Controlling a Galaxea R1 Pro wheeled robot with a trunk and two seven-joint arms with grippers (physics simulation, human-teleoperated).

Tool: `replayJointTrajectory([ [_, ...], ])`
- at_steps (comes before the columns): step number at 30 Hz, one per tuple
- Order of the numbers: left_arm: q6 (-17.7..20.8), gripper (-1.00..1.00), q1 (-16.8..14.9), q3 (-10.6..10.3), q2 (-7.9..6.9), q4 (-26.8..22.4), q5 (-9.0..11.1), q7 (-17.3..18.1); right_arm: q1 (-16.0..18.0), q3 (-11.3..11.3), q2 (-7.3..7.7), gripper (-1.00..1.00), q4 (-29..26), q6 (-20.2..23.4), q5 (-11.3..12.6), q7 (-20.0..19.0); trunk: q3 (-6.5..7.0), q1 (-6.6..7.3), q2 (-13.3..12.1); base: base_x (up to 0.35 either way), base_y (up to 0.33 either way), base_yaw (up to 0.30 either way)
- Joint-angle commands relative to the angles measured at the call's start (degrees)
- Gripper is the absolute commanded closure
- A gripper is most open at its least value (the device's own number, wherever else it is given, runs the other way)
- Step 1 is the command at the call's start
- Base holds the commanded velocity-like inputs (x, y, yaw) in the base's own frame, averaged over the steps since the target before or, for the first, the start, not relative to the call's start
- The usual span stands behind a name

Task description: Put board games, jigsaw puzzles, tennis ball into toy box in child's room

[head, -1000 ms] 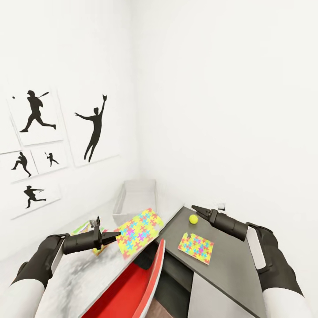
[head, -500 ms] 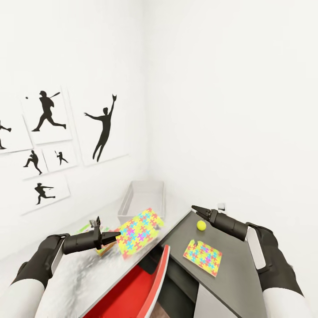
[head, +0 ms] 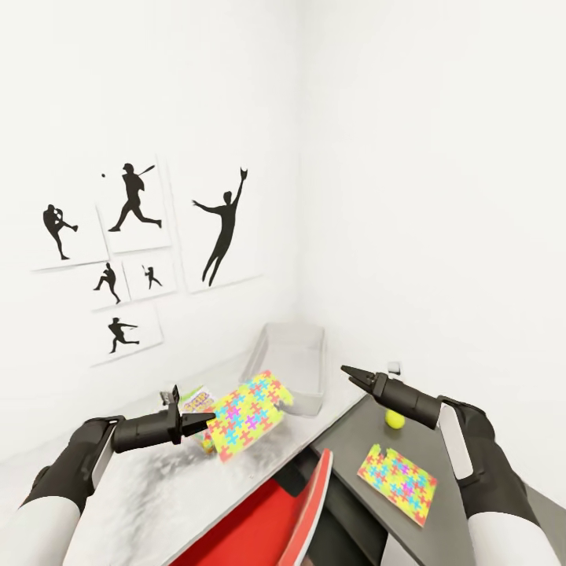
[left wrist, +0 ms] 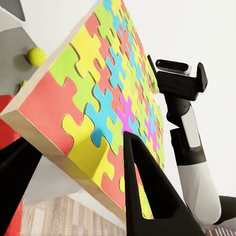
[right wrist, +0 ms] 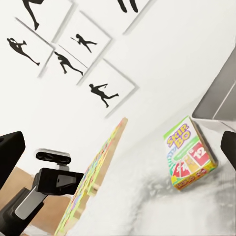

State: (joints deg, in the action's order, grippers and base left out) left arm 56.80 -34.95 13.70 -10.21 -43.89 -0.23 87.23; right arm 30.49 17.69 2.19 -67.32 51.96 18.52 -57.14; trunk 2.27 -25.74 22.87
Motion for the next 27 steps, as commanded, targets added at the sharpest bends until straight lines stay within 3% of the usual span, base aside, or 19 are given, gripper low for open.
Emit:
replayJointTrajectory([
  [1, 0.6, 1.0, -0.03, 0.01, 0.01, 0.03, 0.01, 0.24, 0.01, 0.06, 0.01, -1.0, 0.0, 0.25, 0.02, -0.16, -0.02, -0.04, 0.05, 0.126, -0.056, 0.292],
  [27, 0.59, 1.0, -0.03, 0.01, -0.02, 0.03, 0.03, 0.31, 0.01, 0.14, 0.01, -1.0, 0.0, 0.25, 0.02, -0.18, -0.02, -0.04, 0.05, 0.101, -0.068, 0.291],
])
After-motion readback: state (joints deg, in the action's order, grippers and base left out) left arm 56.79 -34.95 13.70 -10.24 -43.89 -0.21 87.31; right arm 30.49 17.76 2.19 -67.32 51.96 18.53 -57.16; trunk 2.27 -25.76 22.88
